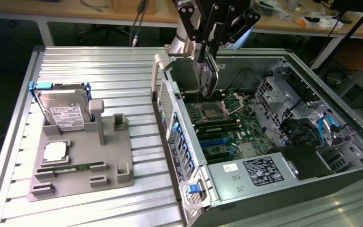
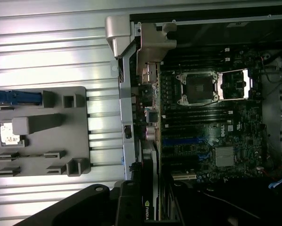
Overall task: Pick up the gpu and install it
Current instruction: 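Pick up the gpu and move the gpu toward the slot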
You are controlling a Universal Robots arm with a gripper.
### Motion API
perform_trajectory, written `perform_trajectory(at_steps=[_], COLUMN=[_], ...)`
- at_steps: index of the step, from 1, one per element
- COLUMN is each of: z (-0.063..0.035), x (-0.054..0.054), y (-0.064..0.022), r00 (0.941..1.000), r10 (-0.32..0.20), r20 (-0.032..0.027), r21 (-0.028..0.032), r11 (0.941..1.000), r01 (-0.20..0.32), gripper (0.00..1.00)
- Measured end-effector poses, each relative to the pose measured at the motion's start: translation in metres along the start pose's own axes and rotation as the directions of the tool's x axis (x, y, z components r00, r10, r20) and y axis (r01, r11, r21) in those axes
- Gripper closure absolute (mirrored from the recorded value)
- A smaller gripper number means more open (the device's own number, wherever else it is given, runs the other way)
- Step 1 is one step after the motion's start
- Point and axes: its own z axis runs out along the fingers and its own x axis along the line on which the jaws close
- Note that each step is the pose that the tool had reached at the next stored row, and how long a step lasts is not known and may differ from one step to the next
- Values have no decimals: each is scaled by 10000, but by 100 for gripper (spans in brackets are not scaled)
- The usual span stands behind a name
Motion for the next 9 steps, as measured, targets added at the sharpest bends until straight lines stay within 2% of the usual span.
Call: perform_trajectory(at_steps=[9], z=[0], x=[-50], y=[3], r00=[10000], r10=[-3], r20=[0], r21=[0], r11=[10000], r01=[3], gripper=[73])
